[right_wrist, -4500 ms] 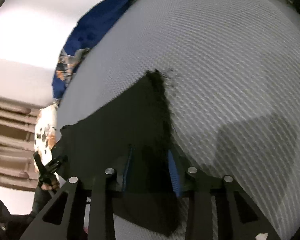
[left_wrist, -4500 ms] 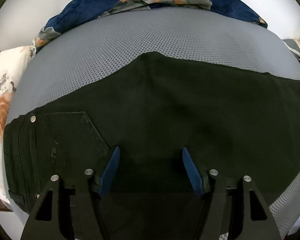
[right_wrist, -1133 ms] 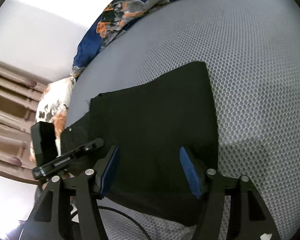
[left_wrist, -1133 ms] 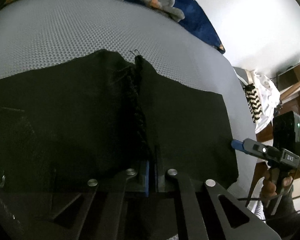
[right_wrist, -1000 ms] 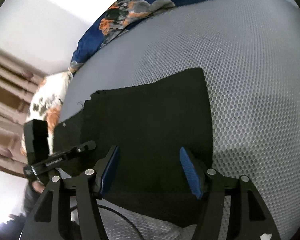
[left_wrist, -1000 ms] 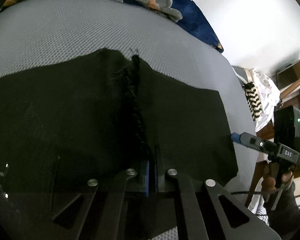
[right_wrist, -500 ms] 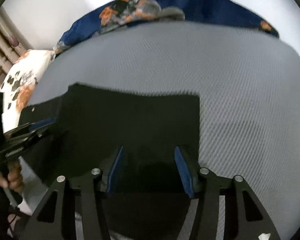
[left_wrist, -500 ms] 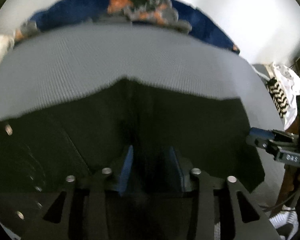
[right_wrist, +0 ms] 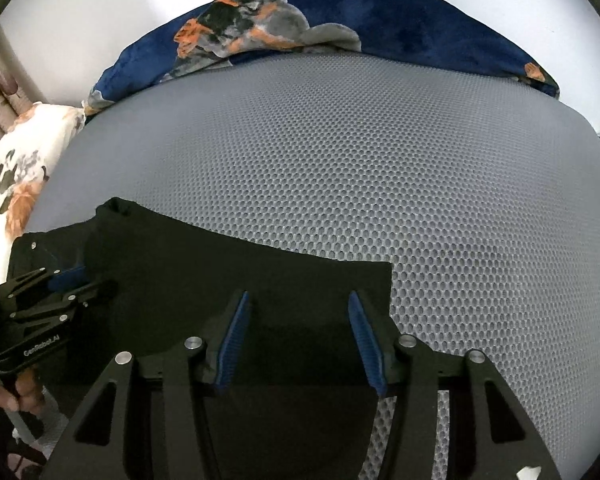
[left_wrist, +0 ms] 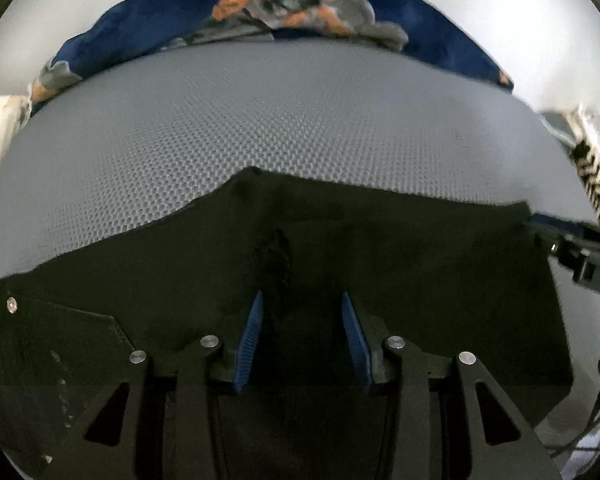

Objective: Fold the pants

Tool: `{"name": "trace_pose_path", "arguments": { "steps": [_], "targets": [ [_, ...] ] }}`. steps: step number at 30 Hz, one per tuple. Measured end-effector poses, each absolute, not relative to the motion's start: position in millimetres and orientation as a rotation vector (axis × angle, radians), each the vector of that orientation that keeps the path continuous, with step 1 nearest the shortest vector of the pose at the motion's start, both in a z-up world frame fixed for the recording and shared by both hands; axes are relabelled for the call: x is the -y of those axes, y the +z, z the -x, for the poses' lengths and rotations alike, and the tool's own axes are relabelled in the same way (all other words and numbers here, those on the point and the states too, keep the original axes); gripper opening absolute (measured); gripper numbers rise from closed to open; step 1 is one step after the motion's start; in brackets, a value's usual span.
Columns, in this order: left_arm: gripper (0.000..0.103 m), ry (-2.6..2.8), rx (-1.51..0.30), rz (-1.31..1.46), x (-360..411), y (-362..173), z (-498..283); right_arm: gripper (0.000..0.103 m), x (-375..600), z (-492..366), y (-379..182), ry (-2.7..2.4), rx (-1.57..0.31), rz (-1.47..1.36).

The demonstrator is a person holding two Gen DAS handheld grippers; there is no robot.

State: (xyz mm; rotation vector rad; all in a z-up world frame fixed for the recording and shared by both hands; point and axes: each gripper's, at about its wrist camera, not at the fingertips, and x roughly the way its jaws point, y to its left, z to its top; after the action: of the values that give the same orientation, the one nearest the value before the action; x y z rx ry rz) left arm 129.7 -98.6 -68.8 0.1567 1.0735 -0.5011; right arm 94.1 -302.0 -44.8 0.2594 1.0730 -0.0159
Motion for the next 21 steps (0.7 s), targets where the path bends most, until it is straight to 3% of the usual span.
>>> {"name": "trace_pose_path", "arguments": {
  "steps": [21],
  "targets": [
    [0.044,-0.484,-1.055,-0.205,78,-50,-95,0.049,254,-36,-26,0.080,-1.070,-0.222]
  ]
}}
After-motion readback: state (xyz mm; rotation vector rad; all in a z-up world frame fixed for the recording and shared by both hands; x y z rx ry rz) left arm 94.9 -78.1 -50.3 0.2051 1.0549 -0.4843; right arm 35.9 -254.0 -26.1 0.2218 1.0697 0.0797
